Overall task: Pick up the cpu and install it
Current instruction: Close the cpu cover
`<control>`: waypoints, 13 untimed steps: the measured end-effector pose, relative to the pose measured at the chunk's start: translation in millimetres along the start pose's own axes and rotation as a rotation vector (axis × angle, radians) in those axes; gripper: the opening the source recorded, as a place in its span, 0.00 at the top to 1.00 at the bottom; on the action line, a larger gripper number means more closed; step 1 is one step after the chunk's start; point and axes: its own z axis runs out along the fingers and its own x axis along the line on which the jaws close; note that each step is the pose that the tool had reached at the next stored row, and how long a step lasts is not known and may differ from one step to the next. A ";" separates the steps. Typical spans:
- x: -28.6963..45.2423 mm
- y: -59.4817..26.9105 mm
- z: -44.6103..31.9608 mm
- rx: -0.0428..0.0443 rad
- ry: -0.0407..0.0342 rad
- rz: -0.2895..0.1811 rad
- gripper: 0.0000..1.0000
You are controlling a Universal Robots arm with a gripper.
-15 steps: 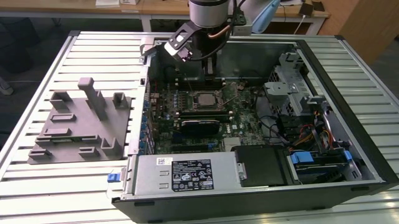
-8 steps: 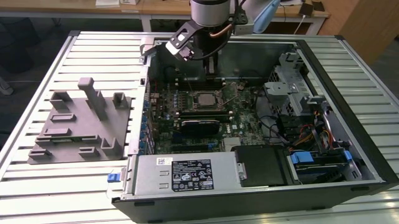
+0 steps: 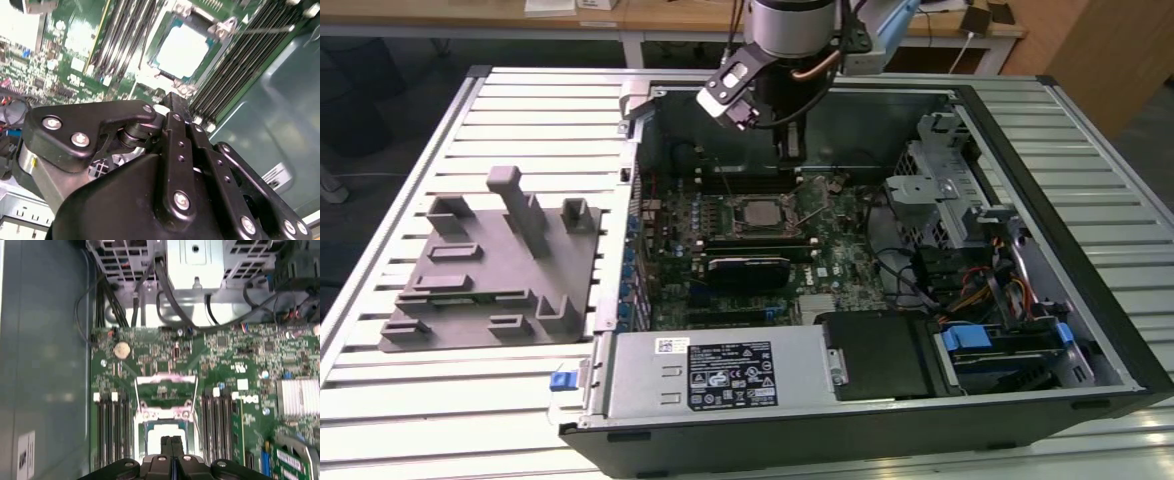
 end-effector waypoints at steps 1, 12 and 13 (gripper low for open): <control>0.2 3.4 0.3 0.0005 0.0000 0.000 0.89; 2.1 49.5 4.3 0.0046 -0.0003 0.000 0.89; 2.2 52.6 4.6 0.0054 -0.0003 0.000 0.89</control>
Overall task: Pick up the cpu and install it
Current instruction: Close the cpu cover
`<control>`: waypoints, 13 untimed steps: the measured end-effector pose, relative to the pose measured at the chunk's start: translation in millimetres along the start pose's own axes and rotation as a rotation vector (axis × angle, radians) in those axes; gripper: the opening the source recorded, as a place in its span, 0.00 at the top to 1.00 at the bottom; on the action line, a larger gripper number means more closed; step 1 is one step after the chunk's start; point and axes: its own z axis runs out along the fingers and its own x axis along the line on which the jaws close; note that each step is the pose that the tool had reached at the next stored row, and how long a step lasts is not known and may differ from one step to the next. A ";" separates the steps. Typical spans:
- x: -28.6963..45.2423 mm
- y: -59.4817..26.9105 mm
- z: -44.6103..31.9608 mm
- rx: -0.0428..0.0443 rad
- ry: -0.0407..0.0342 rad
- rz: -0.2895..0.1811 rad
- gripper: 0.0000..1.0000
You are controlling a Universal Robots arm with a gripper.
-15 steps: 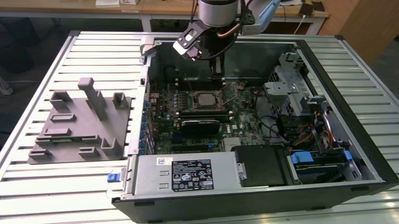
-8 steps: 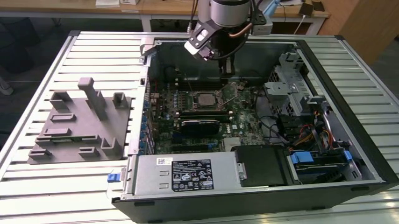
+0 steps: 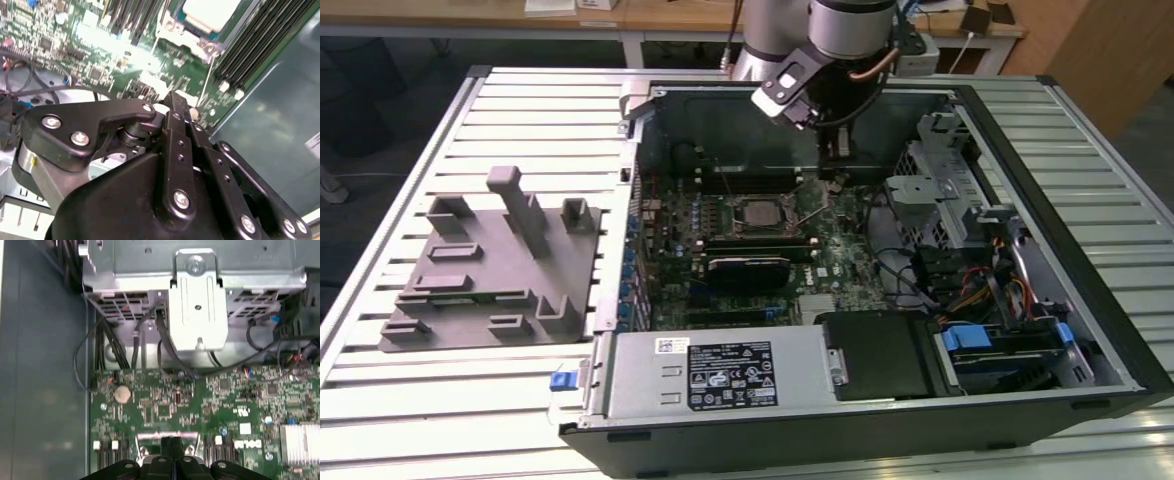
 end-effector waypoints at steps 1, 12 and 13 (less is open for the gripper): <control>0.1 3.1 0.4 0.0011 0.0001 0.000 0.89; 0.8 20.2 11.3 0.0196 -0.0006 0.000 0.89; 0.9 21.8 12.2 0.0213 -0.0007 0.000 0.89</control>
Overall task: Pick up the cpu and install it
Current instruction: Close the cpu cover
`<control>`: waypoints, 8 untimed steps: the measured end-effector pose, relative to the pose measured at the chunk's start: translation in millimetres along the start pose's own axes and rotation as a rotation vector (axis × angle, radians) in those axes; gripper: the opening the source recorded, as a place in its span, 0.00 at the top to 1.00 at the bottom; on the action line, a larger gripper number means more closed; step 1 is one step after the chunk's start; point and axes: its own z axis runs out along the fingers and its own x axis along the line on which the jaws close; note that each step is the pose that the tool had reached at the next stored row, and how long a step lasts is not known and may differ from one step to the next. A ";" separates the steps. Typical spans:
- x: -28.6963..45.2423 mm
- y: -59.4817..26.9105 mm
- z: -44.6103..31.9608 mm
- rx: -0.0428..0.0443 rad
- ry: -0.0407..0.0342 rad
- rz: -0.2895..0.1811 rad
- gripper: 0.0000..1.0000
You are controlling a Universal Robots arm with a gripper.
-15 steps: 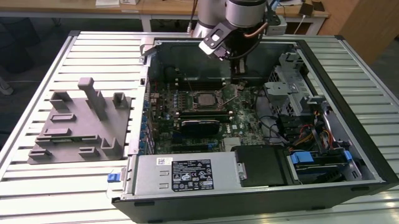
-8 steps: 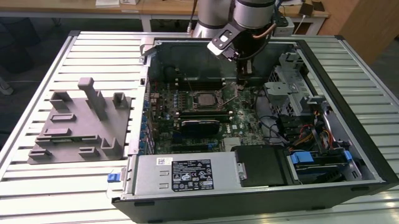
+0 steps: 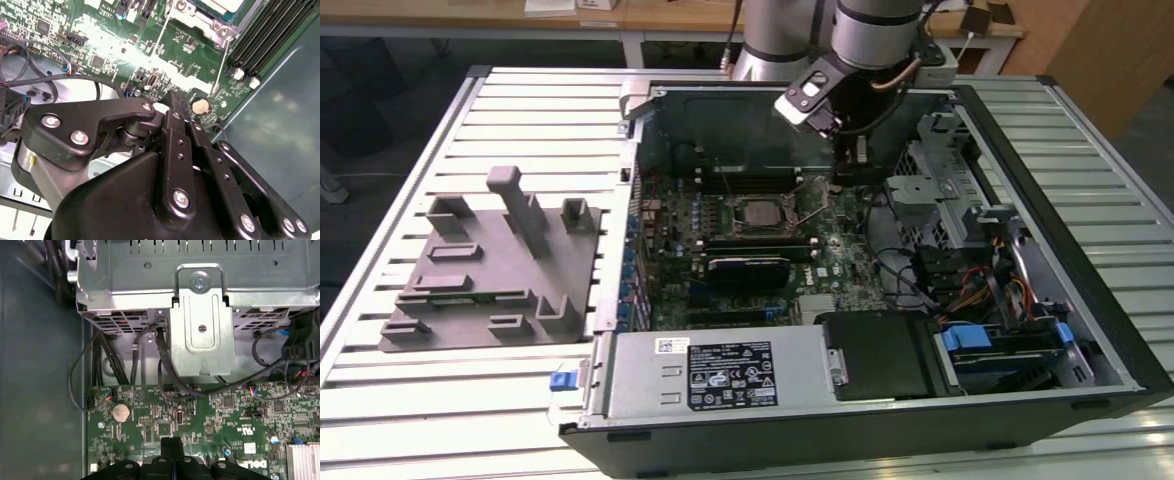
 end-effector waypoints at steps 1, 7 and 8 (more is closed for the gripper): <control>0.1 1.5 0.8 0.0016 -0.0002 0.000 0.89; 0.2 6.0 7.6 0.0103 -0.0006 0.000 0.89; 0.2 6.1 9.0 0.0111 -0.0006 0.000 0.89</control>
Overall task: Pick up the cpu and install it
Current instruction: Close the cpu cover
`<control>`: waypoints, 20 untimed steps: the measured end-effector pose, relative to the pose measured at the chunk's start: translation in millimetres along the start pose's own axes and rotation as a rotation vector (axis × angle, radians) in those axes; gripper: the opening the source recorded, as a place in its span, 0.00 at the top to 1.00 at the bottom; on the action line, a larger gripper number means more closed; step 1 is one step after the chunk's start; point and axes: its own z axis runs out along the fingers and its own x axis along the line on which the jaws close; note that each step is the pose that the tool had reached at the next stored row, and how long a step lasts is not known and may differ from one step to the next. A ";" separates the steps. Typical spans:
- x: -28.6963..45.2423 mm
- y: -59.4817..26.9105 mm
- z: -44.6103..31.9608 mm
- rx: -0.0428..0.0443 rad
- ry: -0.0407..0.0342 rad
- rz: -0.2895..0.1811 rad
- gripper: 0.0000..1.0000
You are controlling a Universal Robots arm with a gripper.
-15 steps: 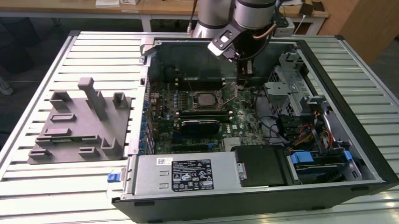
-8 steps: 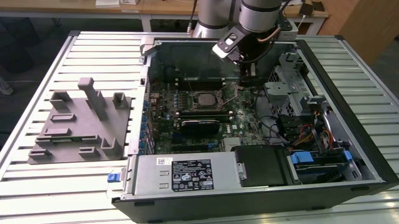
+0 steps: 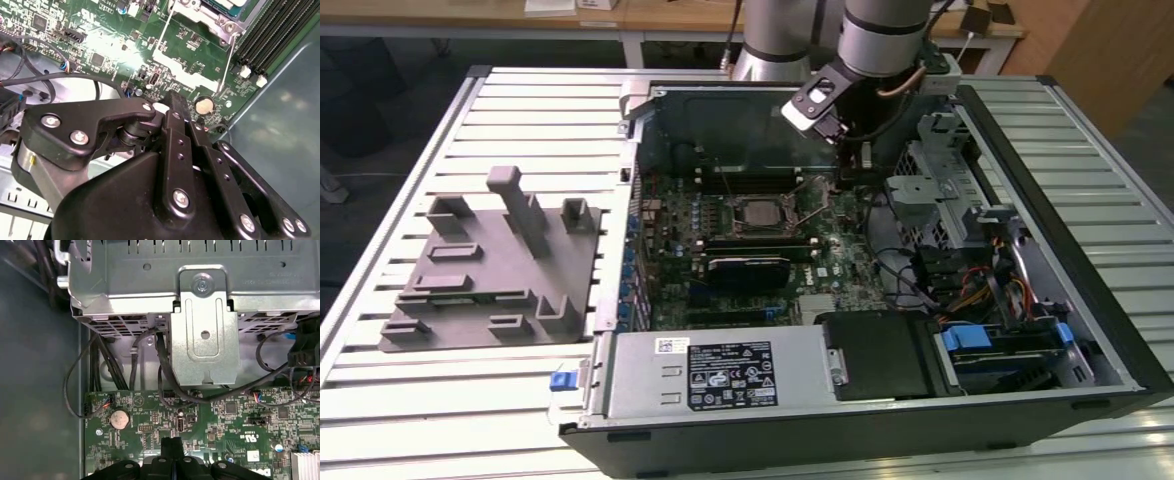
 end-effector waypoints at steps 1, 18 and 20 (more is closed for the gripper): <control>0.0 0.0 1.5 0.0008 -0.0001 0.000 0.89; 0.0 -13.8 7.1 0.0040 0.0002 0.000 0.89; 0.1 -18.6 6.8 0.0040 0.0002 0.000 0.89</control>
